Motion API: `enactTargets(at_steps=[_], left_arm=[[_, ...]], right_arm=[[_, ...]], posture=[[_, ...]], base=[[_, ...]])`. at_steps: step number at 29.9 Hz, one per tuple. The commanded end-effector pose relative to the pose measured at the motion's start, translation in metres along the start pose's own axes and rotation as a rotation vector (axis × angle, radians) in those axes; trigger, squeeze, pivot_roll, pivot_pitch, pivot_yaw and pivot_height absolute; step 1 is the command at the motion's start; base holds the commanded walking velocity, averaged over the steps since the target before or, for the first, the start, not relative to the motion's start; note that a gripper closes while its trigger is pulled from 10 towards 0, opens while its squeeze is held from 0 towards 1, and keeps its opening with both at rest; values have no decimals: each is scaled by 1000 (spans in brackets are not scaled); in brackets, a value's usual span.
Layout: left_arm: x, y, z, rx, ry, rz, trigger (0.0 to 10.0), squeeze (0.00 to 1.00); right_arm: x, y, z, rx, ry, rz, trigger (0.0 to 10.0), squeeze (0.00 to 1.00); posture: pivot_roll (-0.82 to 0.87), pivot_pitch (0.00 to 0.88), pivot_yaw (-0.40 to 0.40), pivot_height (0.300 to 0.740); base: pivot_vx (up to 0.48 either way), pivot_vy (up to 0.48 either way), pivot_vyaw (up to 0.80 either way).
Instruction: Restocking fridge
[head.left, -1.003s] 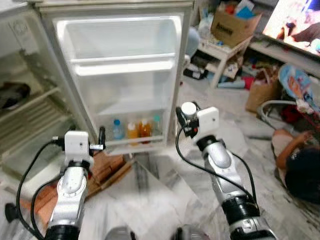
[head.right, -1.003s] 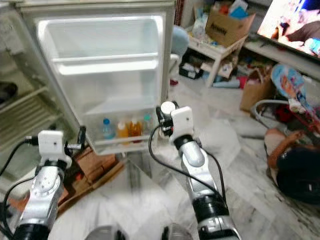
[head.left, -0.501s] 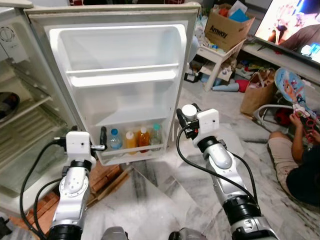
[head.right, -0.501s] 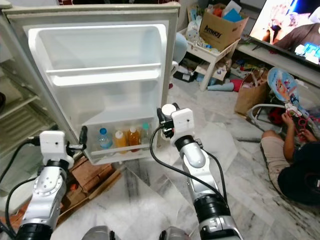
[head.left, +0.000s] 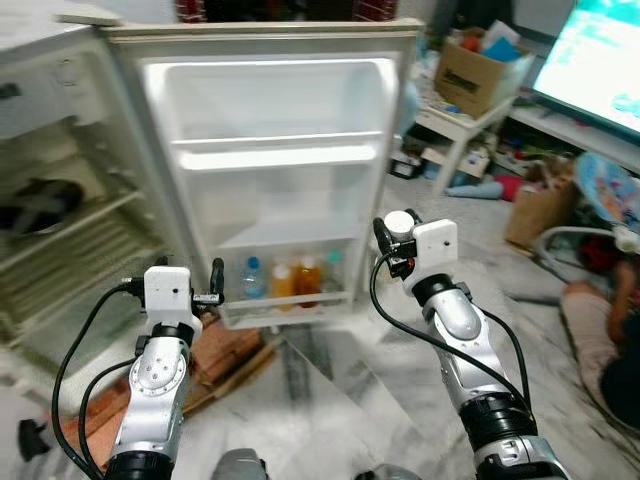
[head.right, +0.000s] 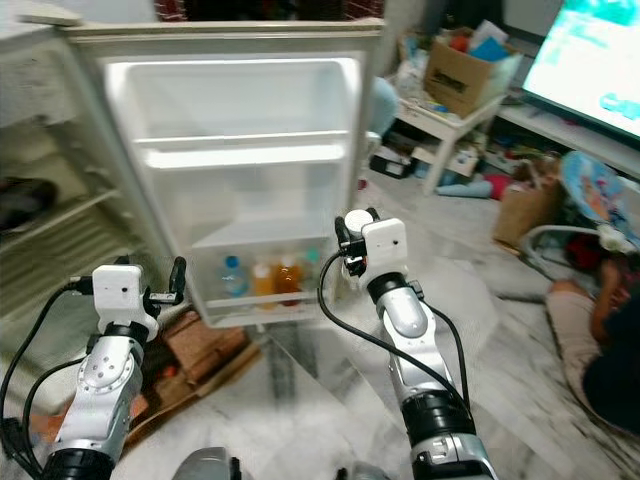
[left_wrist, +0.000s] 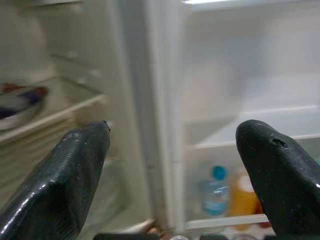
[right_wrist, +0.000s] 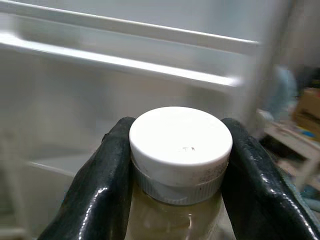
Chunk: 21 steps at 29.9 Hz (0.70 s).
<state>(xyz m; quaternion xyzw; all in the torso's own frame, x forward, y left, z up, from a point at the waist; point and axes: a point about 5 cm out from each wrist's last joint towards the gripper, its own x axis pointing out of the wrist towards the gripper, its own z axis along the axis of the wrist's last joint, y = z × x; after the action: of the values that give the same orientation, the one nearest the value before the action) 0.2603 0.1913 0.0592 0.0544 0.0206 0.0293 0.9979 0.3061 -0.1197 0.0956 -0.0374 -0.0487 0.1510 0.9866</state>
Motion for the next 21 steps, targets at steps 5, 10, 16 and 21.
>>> enactTargets(at_steps=[5,10,16,21], left_arm=[[2,-3,4,3,-14,-16,10000,0],[2,-3,6,-6,-30,-17,10000,0],[2,-3,8,0,-41,-27,10000,0],[2,-3,10,0,-51,-38,10000,0]], right_arm=[[5,-11,9,-20,-42,-35,10000,0],[5,-11,11,-40,-50,-27,10000,0],[5,-9,10,-32,-52,-41,10000,0],[8,-21,23,-79,-111,-138,10000,0]], posture=[[46,0,-36,740],[45,0,-36,740],[46,0,-34,740],[44,0,-30,740]], base=[[0,480,0],[0,192,0],[0,0,0],[0,0,0]])
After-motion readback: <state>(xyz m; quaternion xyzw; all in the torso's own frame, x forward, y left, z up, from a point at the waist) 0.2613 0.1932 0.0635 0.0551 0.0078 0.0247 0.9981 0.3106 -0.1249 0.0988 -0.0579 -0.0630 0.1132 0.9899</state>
